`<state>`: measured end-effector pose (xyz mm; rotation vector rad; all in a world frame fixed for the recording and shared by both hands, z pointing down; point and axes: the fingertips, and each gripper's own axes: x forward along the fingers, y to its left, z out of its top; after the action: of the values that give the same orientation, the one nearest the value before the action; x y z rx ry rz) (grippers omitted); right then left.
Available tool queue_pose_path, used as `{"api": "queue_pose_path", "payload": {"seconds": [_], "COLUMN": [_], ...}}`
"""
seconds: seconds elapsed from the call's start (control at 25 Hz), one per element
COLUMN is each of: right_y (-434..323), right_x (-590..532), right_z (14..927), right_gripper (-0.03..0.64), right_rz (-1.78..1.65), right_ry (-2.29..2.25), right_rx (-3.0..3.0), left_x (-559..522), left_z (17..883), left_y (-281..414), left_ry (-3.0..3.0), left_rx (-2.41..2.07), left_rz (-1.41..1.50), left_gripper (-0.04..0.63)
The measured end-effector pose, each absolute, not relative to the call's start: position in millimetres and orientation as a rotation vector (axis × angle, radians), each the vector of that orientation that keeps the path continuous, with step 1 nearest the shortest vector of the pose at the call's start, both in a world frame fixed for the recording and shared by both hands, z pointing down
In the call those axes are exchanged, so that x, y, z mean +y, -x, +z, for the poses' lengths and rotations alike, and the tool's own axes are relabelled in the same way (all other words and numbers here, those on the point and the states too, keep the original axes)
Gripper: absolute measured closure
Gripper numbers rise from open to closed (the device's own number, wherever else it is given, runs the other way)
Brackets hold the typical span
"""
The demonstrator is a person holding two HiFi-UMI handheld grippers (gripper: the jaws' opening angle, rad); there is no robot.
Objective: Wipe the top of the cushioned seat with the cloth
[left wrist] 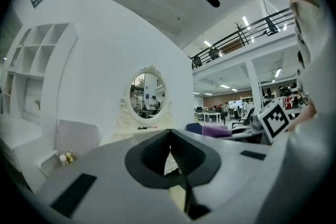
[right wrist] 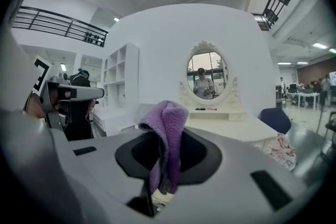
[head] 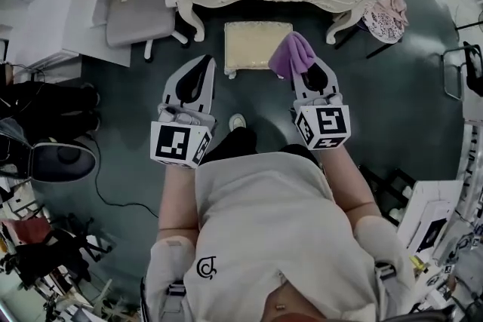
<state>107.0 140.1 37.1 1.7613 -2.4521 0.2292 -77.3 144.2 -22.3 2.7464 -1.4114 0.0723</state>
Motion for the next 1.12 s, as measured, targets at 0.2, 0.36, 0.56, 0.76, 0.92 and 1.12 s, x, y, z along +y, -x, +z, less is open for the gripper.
{"api": "queue_pose_path", "payload": {"seconds": [0.2, 0.36, 0.56, 0.76, 0.92, 1.12], "right_y": [-74.9, -55.1, -43.6, -36.1, -24.7, -10.6], "right_x": [98.8, 66.4, 31.1, -5.5, -30.2, -52.6], "right_z": [70.2, 115.2, 195.0, 282.2, 344.5, 420.9], "right_gripper": [0.540, 0.537, 0.537, 0.537, 0.537, 0.537], "right_rz": [0.281, 0.309, 0.405, 0.489, 0.554, 0.623], "right_ry": [-1.740, -1.639, -1.518, -1.376, -1.261, -1.174], "right_rx": [-2.365, -2.334, -2.304, -2.281, -2.288, -2.252], "left_x": [100.6, 70.0, 47.7, 31.6, 10.7, -13.8], "left_z": [-2.0, 23.7, 101.5, 174.4, 229.2, 291.1], "left_y": [100.3, 99.7, 108.0, 104.0, 97.0, 90.6], "left_ry": [-2.740, -2.742, -2.647, -2.570, -2.541, -2.558], "left_rx": [-1.320, -1.313, -1.338, -1.308, -1.300, -1.250], "left_rz": [0.093, 0.070, 0.095, 0.129, 0.122, 0.188], "left_gripper": [0.583, 0.583, 0.583, 0.583, 0.583, 0.583]}}
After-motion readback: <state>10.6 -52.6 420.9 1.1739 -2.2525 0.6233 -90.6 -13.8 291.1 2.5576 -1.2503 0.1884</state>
